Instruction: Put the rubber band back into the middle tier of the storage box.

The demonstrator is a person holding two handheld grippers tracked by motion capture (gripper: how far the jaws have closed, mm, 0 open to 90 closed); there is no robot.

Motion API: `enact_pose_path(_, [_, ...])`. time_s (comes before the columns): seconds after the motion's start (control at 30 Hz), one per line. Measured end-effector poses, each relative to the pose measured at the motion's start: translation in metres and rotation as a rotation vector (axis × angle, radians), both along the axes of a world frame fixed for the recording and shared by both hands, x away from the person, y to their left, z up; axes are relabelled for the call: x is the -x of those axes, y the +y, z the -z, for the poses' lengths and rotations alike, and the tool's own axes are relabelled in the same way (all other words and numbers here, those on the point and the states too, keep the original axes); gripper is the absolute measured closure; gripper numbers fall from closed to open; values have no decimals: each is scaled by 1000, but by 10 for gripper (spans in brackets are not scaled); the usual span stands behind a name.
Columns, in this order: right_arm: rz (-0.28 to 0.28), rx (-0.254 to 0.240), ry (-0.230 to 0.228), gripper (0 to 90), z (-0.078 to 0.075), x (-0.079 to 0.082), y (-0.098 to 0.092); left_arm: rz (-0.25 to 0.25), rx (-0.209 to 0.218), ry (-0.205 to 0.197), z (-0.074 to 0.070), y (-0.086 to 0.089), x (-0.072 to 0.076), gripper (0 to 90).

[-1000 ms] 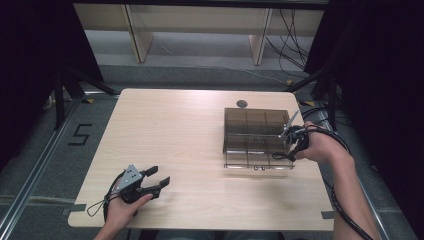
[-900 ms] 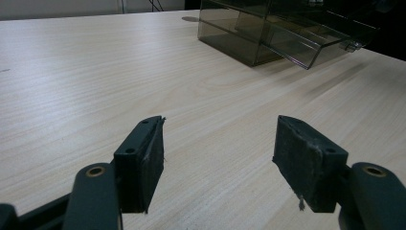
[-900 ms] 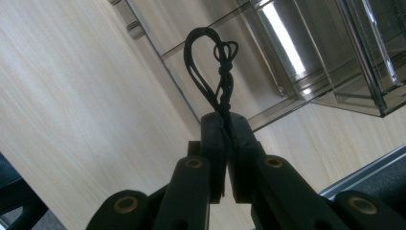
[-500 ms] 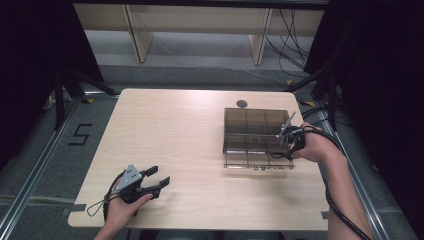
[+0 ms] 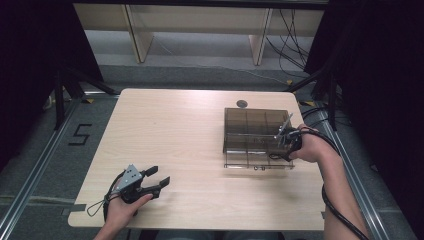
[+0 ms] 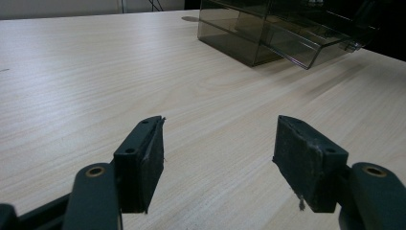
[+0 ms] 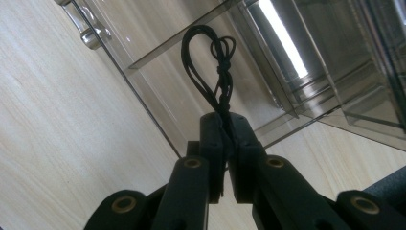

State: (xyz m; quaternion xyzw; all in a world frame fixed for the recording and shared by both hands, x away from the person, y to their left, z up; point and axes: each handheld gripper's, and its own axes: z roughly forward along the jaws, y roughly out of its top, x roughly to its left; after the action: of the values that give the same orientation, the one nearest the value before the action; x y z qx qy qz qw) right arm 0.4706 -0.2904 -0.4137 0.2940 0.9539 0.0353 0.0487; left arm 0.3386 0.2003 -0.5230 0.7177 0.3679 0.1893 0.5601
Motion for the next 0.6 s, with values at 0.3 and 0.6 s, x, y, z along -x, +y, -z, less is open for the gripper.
enact_pose_path(0.3, [19,19,29,824,5,0,2,0,-4,3,0,0,0,342])
enact_pose_path(0.6, [10,11,19,791,1,0,3,0,-3,1,0,0,0,342])
